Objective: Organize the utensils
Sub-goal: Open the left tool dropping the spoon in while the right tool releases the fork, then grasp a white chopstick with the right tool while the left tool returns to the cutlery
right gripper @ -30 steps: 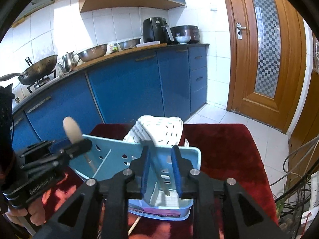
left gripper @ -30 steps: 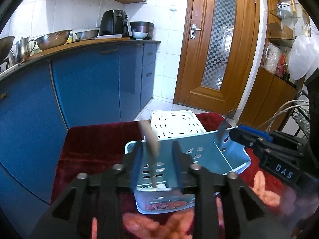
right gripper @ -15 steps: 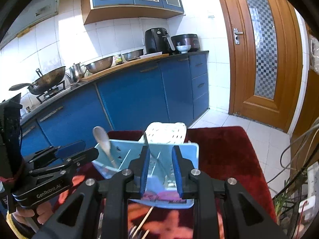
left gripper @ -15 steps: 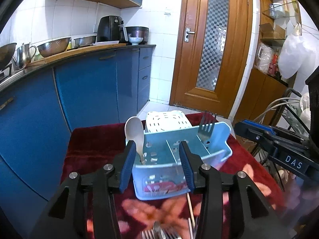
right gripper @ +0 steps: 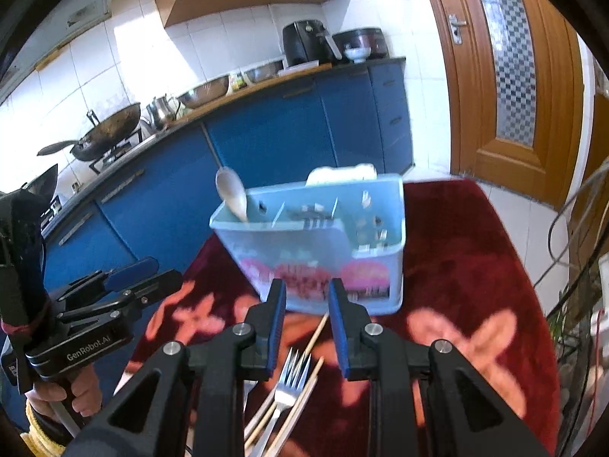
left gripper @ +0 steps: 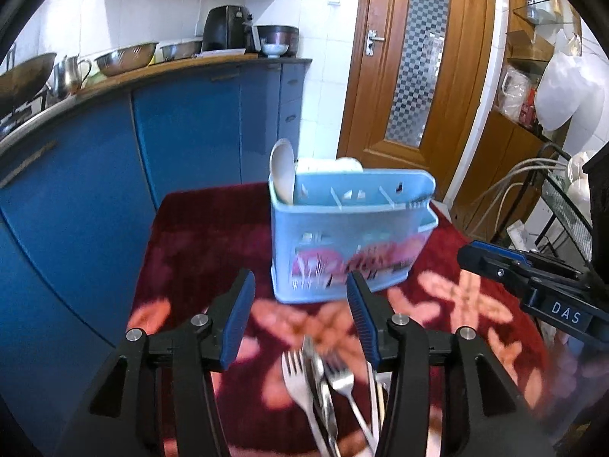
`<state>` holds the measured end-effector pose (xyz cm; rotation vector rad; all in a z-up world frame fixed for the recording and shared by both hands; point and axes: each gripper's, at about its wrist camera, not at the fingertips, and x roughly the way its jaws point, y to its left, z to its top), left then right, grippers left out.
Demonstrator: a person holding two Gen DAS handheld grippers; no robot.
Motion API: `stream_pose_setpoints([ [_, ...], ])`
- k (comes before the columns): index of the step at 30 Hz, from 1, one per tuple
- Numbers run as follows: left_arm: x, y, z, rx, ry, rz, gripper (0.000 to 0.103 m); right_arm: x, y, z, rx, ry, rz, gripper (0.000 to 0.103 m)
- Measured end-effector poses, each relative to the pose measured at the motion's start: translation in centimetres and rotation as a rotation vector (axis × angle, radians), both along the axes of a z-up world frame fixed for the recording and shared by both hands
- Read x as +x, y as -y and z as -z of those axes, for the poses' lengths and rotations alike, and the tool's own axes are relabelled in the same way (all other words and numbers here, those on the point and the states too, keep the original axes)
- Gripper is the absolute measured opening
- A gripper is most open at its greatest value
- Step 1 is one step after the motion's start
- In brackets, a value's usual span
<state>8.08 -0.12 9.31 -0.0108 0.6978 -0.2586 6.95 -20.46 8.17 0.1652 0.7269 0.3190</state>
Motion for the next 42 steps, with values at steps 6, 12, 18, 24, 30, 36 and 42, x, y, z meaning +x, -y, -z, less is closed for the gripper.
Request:
stream_pose_setpoints([
  [6, -2.1, -0.6, 2.5, -0.003, -0.06, -0.001, 0.052, -1.6, -0.3, 2.6, -0.01, -0.077, 0.0, 0.026],
  [12, -2.9, -0.7, 4.9, -0.012, -0.126, -0.011, 0.052, -2.6, -0.5, 5.2, 0.002, -0.17, -0.001, 0.026],
  [18, -3.3, -0.9, 6.6, -0.01, -0.171, -0.025, 0.051, -3.1, -0.7, 7.2, 0.007, -0.244, -0.008, 0.026],
  [24, -3.3, -1.7, 8.3, -0.01, -0.212, -0.052, 0.052, -3.1, -1.5, 8.6, 0.0, -0.301, -0.019, 0.026],
  [30, -3.3, -2.4, 9.1, -0.019, -0.236, -0.068, 0.052, -2.7, -2.4, 9.8, -0.008, -0.346, -0.035, 0.026],
  [36, -3.1, -3.2, 9.5, -0.035, -0.247, -0.08, 0.052, -2.2, -3.0, 10.7, -0.01, -0.388, -0.034, 0.026],
  [42, -3.1, -3.4, 10.0, -0.047, -0.261, -0.082, 0.051, -2.1, -2.9, 10.8, 0.021, -0.401, -0.04, 0.014],
])
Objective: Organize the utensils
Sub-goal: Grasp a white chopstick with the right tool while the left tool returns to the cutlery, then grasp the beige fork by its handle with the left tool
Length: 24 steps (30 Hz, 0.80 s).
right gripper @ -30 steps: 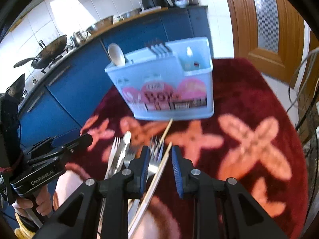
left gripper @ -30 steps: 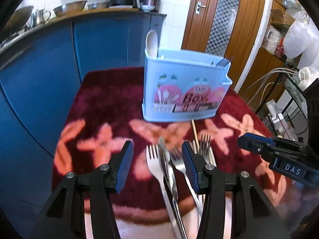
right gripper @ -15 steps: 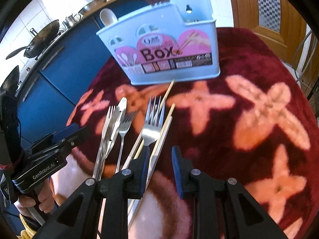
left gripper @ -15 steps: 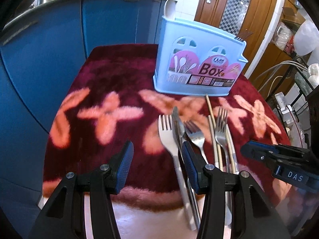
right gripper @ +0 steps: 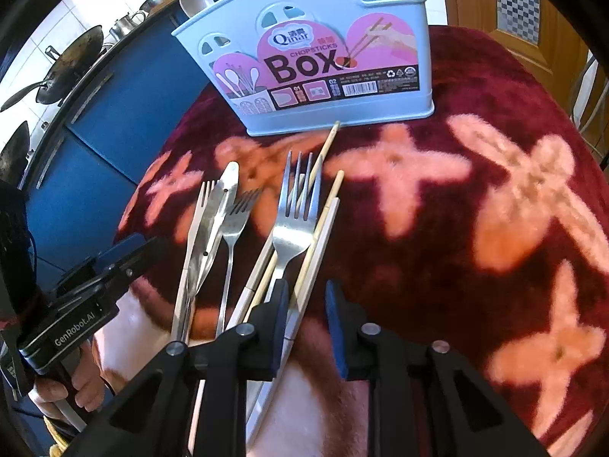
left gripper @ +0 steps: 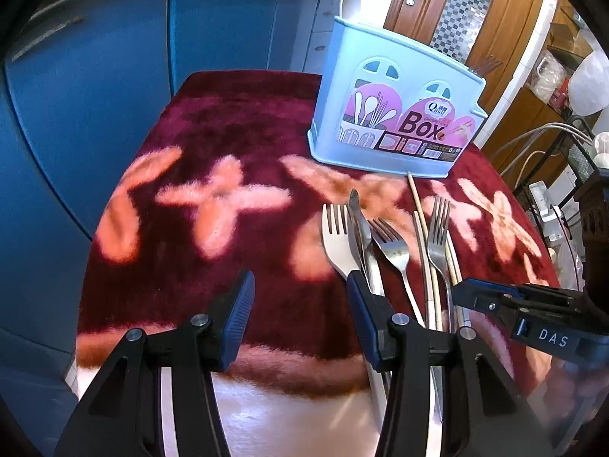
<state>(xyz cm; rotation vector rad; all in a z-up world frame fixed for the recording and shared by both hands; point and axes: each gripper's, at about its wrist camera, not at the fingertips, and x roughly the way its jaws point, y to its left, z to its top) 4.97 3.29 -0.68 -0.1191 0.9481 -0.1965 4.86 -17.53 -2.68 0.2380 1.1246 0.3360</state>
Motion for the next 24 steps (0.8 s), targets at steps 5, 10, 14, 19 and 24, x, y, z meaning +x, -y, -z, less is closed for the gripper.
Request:
stream_pose_setpoints([
  [5, 0.0, 0.2, 0.4, 0.003, -0.014, 0.0, 0.052, -0.2, 0.1, -0.3, 0.015, 0.016, -0.006, 0.009],
  [10, 0.1, 0.5, 0.6, 0.02, -0.027, 0.007, 0.052, -0.7, 1.2, -1.1, 0.001, 0.053, 0.005, 0.007],
  [14, 0.2, 1.2, 0.9, 0.018, -0.047, 0.031, 0.052, -1.0, 2.6, -1.6, -0.053, 0.075, 0.03, 0.007],
  [19, 0.6, 2.2, 1.2, 0.043, -0.058, 0.051, 0.052, -1.1, 4.4, -1.1, -0.063, 0.059, 0.049, 0.007],
  [24, 1.3, 3.1, 1.8, 0.08, -0.059, 0.065, 0.051, -1.1, 5.6, -0.5, -0.056, 0.044, 0.06, 0.007],
])
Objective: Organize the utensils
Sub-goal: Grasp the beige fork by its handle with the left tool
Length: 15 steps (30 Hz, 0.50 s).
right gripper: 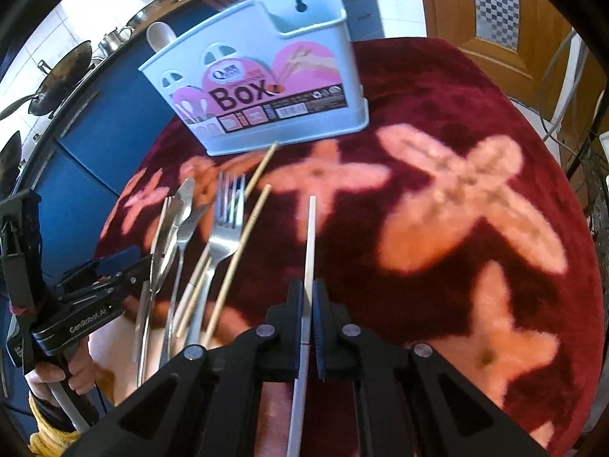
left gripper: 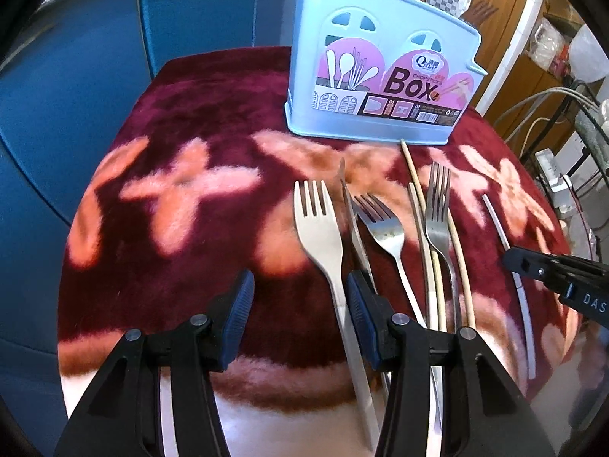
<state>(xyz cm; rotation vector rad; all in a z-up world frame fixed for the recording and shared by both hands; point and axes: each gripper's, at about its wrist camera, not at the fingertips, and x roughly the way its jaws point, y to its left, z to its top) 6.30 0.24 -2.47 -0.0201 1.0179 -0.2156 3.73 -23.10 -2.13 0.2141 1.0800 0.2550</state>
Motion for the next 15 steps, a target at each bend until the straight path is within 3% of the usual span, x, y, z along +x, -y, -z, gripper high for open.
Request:
stream_pose_setpoints([
  [8, 1.8, 1.3, 0.0, 0.055, -0.015, 0.057, 0.046, 0.7, 0.4, 0.3, 0.003, -0.025, -0.021, 0.008],
  [12, 2.4, 1.4, -0.3, 0.06, -0.047, 0.084, 0.025, 1.1, 0.2, 0.5, -0.012, -0.048, -0.052, 0.008],
  [15, 2.6, 1.3, -0.5, 0.041, -0.065, 0.089, 0.024, 1.6, -0.1, 0.7, -0.024, -0.066, -0.072, 0.008],
])
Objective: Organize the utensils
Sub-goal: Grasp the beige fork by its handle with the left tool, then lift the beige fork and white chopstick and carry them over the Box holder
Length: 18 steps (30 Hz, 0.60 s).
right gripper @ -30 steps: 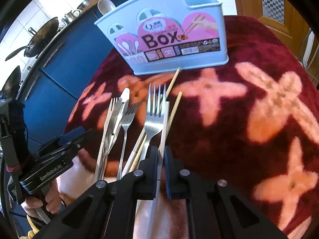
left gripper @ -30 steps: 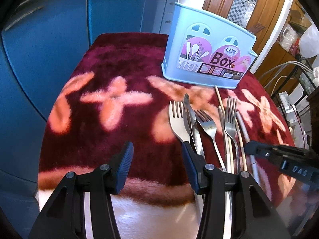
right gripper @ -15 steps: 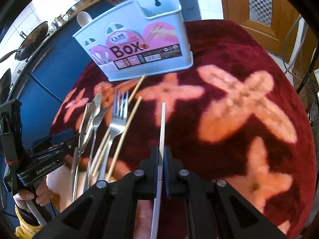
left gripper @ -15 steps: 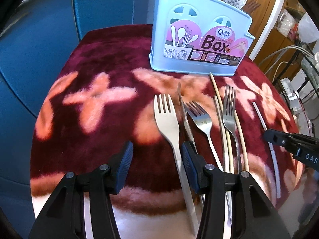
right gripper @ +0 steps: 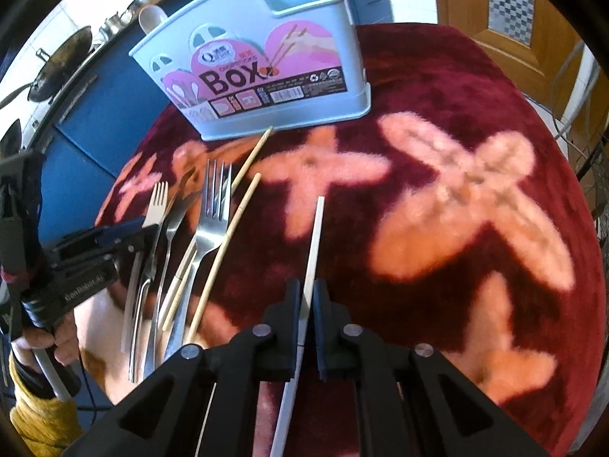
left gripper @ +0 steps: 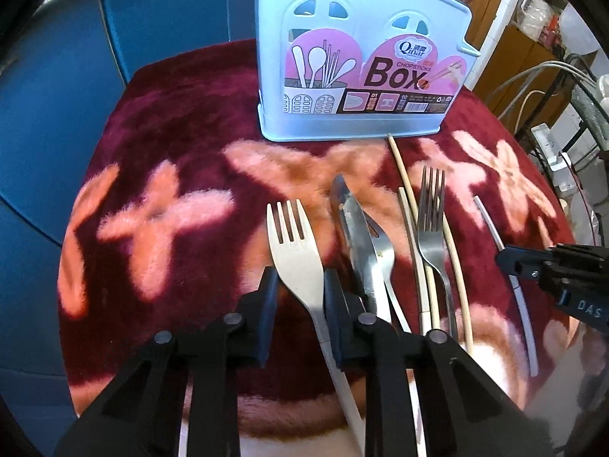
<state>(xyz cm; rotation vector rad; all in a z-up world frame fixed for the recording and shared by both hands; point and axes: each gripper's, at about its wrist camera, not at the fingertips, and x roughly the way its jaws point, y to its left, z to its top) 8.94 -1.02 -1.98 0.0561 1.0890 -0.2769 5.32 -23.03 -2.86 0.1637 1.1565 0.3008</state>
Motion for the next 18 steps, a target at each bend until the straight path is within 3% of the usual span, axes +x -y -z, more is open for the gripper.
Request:
stream_pose_setpoints([
  [7, -1.2, -1.3, -0.9, -0.14, 0.036, -0.034, 0.022, -0.3, 0.0, -0.5, 0.04, 0.018, -0.03, 0.007],
  [18, -5.5, -3.2, -5.3, -0.32, 0.25, -0.049, 0.022, -3.3, 0.4, -4.9, 0.162, 0.231, -0.015, 0.006],
])
